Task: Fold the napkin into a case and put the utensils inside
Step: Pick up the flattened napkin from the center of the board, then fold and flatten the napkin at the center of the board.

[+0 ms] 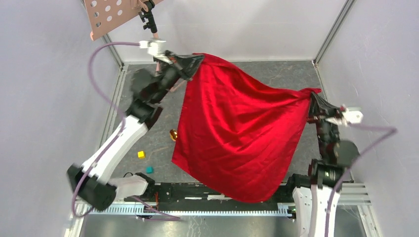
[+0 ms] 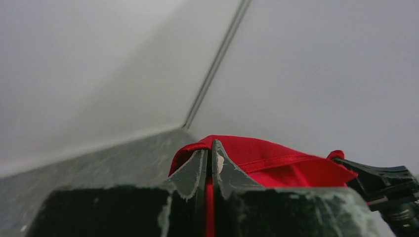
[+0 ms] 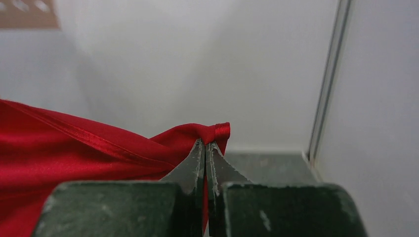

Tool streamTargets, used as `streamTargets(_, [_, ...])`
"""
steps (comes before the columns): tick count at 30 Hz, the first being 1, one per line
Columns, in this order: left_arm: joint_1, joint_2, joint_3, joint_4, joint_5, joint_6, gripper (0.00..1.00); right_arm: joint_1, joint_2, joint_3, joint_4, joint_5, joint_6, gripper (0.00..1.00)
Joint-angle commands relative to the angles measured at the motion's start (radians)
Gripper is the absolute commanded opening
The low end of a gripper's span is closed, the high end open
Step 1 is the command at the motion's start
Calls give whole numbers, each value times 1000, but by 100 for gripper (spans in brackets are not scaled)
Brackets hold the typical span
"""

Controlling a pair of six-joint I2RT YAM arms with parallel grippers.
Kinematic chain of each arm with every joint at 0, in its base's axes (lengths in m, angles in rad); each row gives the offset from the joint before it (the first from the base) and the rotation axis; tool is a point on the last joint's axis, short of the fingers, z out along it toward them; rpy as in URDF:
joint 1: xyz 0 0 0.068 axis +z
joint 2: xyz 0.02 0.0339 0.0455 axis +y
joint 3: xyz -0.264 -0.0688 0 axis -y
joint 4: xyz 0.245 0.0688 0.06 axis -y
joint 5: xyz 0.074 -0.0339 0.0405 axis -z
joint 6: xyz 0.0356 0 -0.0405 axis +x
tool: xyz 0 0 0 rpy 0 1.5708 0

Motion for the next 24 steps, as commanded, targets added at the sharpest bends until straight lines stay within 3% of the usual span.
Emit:
streamTargets(1, [2, 267, 26, 0, -148, 143, 2, 11, 172, -211, 133, 165, -19, 1])
streamTargets(6, [36, 611, 125, 25, -128, 114, 2, 36, 463, -347, 358, 189, -15, 1])
streamTargets(12, [63, 946, 306, 31, -25, 89, 2, 39, 903, -242, 424, 159, 24, 1])
streamTargets(16, [72, 1034, 365, 37, 6, 62, 2, 38, 1106, -110, 353, 106, 19, 1])
streamTargets(19, [74, 1068, 385, 49, 11, 52, 2, 38, 1195, -59, 370, 107, 38, 1])
streamTargets(24, [74, 1100, 412, 41, 30, 34, 2, 38, 1303, 89, 235, 156, -5, 1])
